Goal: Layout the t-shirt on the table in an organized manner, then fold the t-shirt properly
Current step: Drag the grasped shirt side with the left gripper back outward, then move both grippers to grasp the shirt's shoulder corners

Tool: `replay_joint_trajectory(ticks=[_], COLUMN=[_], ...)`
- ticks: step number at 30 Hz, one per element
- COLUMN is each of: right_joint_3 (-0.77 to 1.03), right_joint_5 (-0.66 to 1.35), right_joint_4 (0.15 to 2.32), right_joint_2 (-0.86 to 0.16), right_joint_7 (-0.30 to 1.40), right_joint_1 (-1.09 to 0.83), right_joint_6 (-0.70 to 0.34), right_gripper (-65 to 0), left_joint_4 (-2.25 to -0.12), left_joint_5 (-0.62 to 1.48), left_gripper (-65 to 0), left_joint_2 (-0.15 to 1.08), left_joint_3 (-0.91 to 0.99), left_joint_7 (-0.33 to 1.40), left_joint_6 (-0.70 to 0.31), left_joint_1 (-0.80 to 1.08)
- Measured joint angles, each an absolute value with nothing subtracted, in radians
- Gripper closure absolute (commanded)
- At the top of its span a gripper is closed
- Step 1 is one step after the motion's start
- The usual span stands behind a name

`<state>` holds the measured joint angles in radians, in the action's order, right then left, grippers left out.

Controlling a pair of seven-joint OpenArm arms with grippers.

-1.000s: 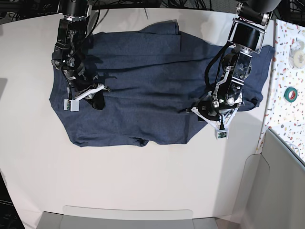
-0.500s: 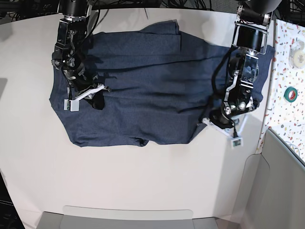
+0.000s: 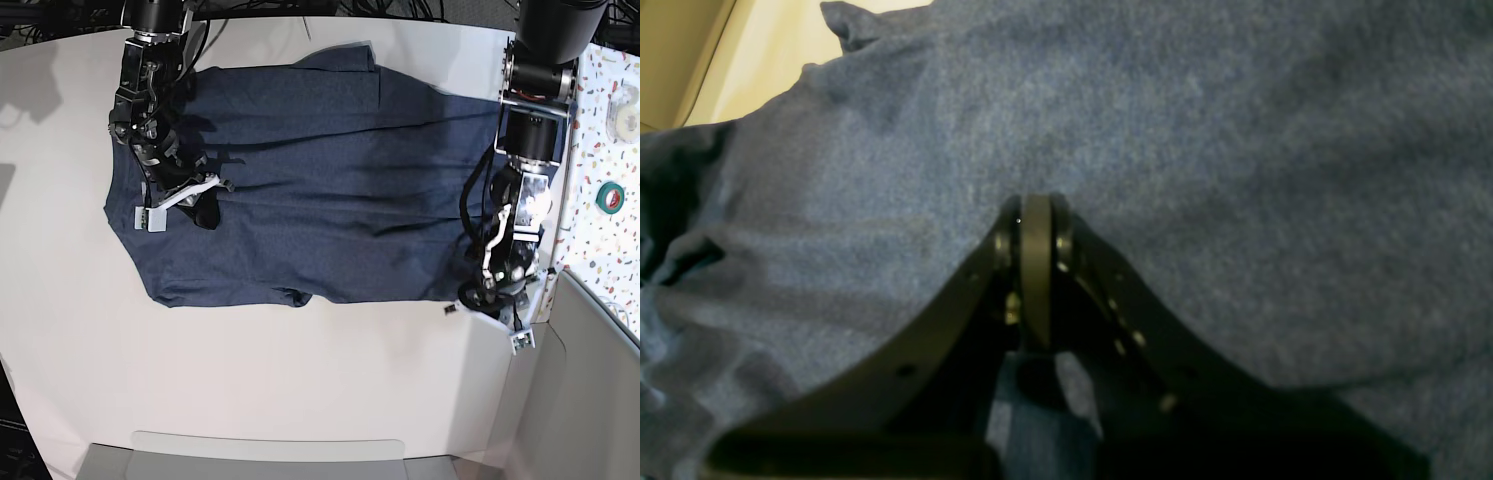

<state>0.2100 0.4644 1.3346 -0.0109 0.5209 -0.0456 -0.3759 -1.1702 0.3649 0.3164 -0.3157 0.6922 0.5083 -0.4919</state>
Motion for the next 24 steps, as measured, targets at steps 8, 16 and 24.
replay_joint_trajectory(ticks=[8,16,24], right_joint_3=[0.21,0.215,0.215], right_joint_5=[0.473,0.476,0.476], right_joint_4=[1.335,1.335,1.335], right_joint_2=[-0.01,-0.01,-0.013], right_joint_7=[0.506,0.506,0.508], right_joint_1=[-0.059,-0.061,-0.059], right_joint_6=[-0.379,-0.383,-0.386], right_gripper=[0.0,0.0,0.0], left_joint_4=[-0.805,-0.604,-0.615], left_joint_5=[0.371,0.369,0.373], left_gripper=[0.0,-1.4,-36.5], left_joint_2=[0.316,0.317,0.295], left_joint_3=[-0.315,-0.314,-0.314], left_joint_7=[0.388,0.179,0.096], left_joint_6=[0.516,0.513,0.539], left_joint_1=[-0.607,-0.696,-0.692])
